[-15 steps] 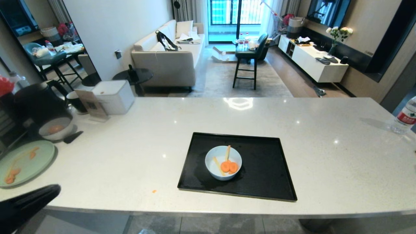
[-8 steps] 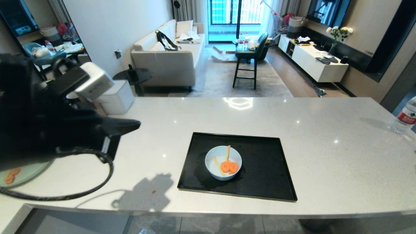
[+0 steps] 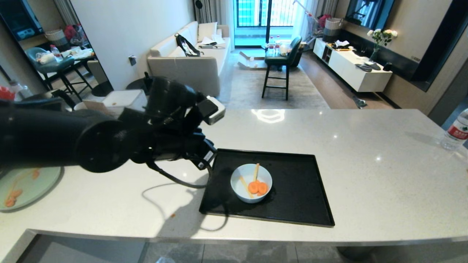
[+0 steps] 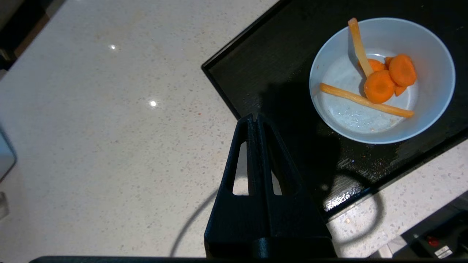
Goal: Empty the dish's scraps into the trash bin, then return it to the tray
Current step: Pick up the bowl with leftover food
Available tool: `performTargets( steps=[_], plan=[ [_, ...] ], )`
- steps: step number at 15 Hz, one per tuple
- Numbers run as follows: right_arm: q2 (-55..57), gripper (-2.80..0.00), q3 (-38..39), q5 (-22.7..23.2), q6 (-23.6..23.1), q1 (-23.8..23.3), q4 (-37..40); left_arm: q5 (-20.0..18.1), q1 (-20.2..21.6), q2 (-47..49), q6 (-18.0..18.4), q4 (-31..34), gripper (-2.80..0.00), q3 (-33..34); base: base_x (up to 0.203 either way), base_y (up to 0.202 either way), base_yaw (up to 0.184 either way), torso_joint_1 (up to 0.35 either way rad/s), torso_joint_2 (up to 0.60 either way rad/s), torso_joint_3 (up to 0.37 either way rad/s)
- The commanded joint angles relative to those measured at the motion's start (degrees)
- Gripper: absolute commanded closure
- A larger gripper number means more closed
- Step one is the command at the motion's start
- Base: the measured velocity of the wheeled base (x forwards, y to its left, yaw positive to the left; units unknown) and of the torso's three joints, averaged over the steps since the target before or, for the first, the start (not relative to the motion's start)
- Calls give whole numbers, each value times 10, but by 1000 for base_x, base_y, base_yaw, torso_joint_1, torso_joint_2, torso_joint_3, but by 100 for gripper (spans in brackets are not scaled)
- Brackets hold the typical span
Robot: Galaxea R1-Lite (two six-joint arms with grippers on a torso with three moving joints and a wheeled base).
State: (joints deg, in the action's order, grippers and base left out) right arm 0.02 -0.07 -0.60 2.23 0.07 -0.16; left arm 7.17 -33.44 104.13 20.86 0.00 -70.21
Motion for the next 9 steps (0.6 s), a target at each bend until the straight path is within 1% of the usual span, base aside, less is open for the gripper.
performTargets(
  steps=[1,3,5,6,7,8,9],
  plan=[
    [0,0,0,0,0,0,0,10,-8,61,1,0,0,-19,0,0,0,0,0,0],
    [0,0,0,0,0,0,0,40,-9,87,1,0,0,-37,0,0,0,0,0,0],
    [0,0,0,0,1,0,0,82,-9,109,1,6,0,-60,0,0,0,0,0,0],
    [0,0,0,0,1,0,0,95,-10,116,1,22,0,-78,0,0,0,0,0,0],
    [0,0,1,0,0,0,0,100,-10,121,0,53,0,-98,0,0,0,0,0,0],
    [0,0,1,0,0,0,0,101,-9,125,0,84,0,-120,0,0,0,0,0,0],
    [0,0,0,0,0,0,0,101,-9,129,-1,131,0,-144,0,0,0,0,0,0]
  ],
)
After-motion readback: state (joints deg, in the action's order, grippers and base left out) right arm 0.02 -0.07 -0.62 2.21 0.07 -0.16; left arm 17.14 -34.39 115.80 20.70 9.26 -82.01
